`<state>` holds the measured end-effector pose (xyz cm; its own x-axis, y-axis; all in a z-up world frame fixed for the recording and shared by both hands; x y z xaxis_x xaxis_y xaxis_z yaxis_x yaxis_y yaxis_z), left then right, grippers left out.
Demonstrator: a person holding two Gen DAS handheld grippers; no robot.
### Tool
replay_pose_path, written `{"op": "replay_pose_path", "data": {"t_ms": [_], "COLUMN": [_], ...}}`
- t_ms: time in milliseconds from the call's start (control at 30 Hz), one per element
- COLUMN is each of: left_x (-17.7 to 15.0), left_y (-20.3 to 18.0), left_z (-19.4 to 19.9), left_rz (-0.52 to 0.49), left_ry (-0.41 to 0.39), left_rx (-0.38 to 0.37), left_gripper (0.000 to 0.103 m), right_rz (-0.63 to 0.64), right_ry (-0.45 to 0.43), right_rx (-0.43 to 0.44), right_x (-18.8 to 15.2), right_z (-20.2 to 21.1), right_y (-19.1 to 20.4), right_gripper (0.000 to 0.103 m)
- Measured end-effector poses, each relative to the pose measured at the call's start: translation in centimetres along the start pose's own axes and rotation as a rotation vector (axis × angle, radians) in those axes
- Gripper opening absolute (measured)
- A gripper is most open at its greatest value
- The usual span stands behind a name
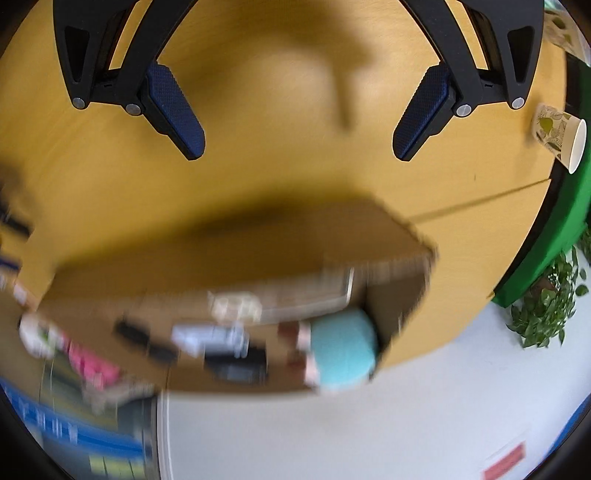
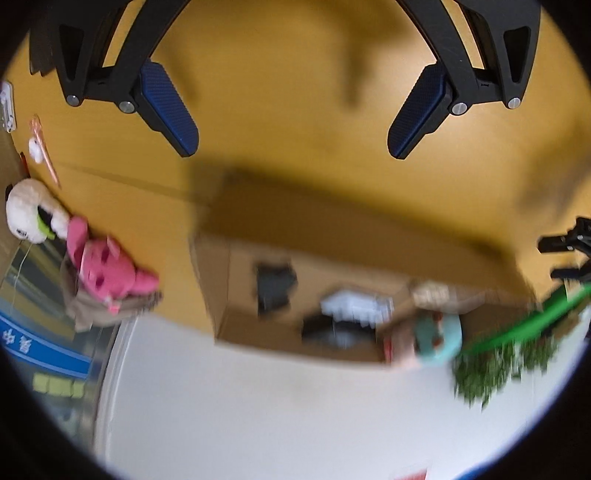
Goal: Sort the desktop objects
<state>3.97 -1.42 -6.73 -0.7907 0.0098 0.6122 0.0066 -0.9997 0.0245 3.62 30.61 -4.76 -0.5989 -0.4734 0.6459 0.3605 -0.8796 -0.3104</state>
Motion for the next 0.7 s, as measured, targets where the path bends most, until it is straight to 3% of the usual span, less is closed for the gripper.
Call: {"op": "replay_pose_path", "data": {"t_ms": [100,167,400,700], "left_x": [-0.5,-0.6,0.7,2.1], "left_y": [1.1,1.9,3.6,4.4], "left_z": [-0.7,-1.3,-2.4,-3.7], "left_rz": [-0.001,0.015,0.019,0.030], "left_ry": [0.049,0.092,0.042,0.047], "left_rx": [-0.092,-0.167,-0.190,-0.185], "left_gripper": [0.103,0.103,0.103,0.103], "right_rz": [0.045,0.049,0.032,0.058], "right_ry": [0.090,0.105,0.082,0.075], "right_rx": [0.014,0.051,0.263,0.289], "right_x": [-2.2,-3.0,-4.2,-5.0], "right_z": [-1.1,-1.1,-1.8,-2.7], "right_y": [-1.0,-1.7,-2.8,-7.1], "right_gripper": [0.102,0.102,0.103,0.103]}}
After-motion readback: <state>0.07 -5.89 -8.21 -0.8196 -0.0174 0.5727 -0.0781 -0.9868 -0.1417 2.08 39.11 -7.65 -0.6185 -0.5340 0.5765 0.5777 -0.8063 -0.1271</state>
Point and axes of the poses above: each gripper's, at about its wrist camera, not at the fingertips, and z roughly against the way its jaws point, y to its left, x to its top, the point moved 5 cm from there along -z, roughly the way its jaws point, and after that the axes turned 13 degrees about z, right-handed, at the moved point
